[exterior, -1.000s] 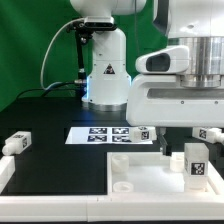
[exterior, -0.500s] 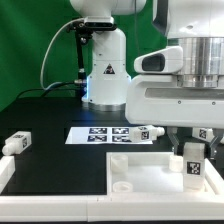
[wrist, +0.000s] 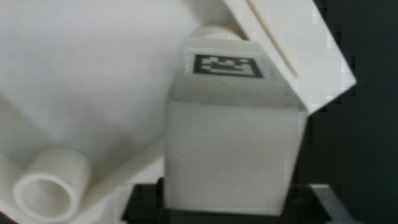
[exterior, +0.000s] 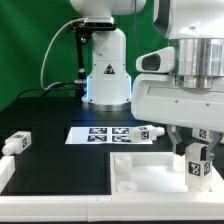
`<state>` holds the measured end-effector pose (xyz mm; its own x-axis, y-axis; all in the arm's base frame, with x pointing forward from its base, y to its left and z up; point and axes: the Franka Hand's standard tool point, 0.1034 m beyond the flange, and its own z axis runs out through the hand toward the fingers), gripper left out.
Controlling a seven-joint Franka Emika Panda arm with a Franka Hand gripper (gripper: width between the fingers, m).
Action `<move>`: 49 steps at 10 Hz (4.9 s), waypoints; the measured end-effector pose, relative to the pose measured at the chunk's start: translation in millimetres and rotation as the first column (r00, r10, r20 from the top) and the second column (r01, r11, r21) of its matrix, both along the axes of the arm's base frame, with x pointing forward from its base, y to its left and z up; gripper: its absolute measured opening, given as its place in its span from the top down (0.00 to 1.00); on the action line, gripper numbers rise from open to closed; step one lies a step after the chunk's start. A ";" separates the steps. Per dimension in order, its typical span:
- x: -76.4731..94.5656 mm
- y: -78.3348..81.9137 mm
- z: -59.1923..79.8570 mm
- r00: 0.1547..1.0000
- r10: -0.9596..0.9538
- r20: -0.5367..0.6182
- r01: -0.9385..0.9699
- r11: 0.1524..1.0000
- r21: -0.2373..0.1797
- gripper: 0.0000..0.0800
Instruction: Assemble one leg
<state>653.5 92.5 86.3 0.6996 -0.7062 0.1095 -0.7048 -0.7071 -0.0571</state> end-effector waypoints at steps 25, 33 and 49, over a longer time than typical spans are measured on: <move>-14.9 17.2 -20.9 0.964 0.265 -0.017 -0.265 0.964 0.022 0.64; -14.5 15.8 -17.7 0.800 -0.594 -0.083 0.600 0.792 0.110 0.64; -13.9 20.5 -13.3 0.935 0.354 -0.027 -0.353 0.935 0.033 0.19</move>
Offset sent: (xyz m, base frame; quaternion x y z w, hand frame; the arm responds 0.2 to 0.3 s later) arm -0.0038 0.0143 -0.0068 0.1024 -0.0500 0.3890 0.9141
